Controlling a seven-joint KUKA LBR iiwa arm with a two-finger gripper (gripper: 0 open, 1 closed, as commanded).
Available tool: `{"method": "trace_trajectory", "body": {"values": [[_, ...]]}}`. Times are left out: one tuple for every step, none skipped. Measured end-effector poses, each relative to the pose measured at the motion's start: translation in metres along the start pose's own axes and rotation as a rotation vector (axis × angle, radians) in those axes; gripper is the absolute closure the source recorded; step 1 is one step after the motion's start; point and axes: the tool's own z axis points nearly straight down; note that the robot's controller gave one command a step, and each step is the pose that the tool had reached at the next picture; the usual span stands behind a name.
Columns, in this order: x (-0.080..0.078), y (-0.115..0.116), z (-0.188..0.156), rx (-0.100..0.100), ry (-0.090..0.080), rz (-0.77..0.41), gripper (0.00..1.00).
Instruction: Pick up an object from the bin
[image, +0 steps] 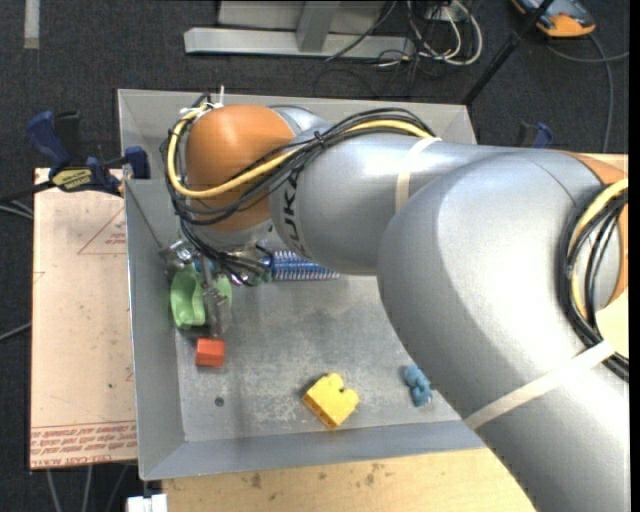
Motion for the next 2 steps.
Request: {"method": "trace_trajectory", "body": {"values": [[-0.002, -0.001, -0.003, 0.001, -0.007, 0.001, 1.00], [-0.006, 0.000, -0.106, 0.005, -0.007, 0.001, 1.00]]}}
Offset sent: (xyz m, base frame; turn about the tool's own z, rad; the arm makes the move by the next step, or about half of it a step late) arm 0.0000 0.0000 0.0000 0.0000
